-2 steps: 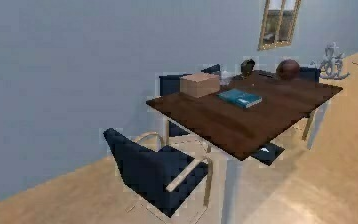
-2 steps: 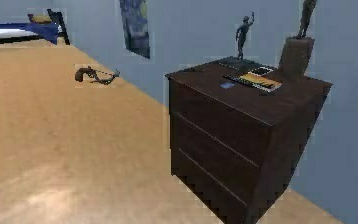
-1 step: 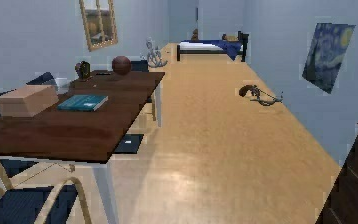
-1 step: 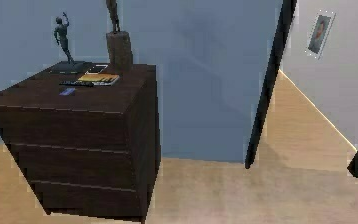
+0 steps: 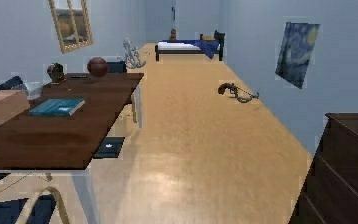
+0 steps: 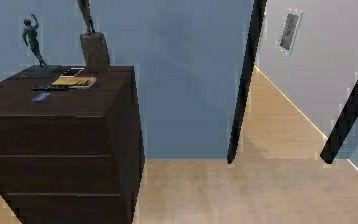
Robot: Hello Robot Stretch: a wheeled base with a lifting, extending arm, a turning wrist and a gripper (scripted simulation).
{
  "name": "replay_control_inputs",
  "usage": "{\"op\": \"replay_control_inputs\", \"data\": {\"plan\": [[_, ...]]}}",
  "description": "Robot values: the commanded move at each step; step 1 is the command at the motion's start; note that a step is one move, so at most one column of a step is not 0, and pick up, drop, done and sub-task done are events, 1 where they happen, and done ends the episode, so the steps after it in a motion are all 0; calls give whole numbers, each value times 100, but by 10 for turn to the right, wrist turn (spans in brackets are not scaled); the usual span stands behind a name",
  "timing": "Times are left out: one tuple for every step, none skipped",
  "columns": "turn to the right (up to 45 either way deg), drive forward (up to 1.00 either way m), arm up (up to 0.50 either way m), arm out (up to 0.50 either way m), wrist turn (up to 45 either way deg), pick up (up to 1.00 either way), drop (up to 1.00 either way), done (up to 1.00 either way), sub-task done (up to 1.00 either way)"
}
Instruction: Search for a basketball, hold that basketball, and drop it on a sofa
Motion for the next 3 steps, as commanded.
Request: {"op": "replay_control_inputs", "data": {"plan": [[0, 100, 0, 0, 0, 0, 0, 0, 0], [30, 0, 0, 0, 0, 0, 0, 0, 0], [0, 95, 0, 0, 0, 0, 0, 0, 0]]}}
